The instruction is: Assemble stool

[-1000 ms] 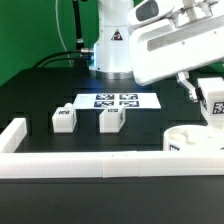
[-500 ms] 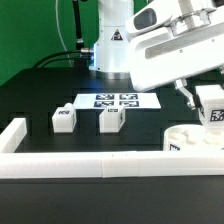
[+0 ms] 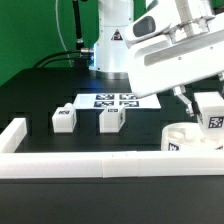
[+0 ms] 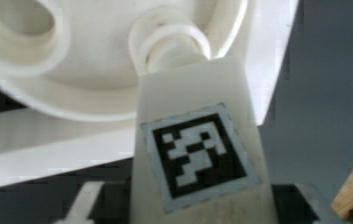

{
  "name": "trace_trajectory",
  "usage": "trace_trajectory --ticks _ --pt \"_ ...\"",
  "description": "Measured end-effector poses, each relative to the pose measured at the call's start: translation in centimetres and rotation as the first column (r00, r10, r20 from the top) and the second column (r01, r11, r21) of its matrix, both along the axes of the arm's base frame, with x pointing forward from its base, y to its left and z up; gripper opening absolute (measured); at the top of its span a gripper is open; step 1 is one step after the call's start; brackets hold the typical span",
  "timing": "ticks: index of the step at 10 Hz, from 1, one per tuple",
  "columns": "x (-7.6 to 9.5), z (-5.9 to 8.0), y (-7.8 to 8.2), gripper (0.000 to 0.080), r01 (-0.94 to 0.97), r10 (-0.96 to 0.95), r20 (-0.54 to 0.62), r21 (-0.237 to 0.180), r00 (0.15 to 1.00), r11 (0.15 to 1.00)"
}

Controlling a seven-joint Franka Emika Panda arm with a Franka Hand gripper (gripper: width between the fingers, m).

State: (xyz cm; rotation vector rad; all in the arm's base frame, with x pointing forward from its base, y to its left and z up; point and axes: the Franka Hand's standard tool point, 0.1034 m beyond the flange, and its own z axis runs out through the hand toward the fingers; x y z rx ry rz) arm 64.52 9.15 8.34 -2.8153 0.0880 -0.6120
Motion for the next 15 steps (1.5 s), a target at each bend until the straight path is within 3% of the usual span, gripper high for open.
trace_trajectory --ticks 3,7,8,9,10,15 --pt "-0.07 0.02 0.38 0.0325 0.040 -0.037 0.088 -0.039 0.995 0.998" --pt "-0.31 0.04 0.06 0.0325 0.052 -0.046 0.110 -0.053 0.993 0.997" --pt "-0.32 0.02 0.04 0.0397 0.052 -0.046 0.110 -0.053 0.993 0.997" --pt "-0.32 0.01 0.03 0.0536 0.053 -0.046 0.109 -0.053 0.993 0.997" --pt "-0.33 -0.01 0.02 0.0626 0.053 -0.047 0.109 -0.053 0.993 0.997" --pt "-0.35 -0.09 0.00 0.0649 0.053 -0.047 0.108 -0.053 0.993 0.997"
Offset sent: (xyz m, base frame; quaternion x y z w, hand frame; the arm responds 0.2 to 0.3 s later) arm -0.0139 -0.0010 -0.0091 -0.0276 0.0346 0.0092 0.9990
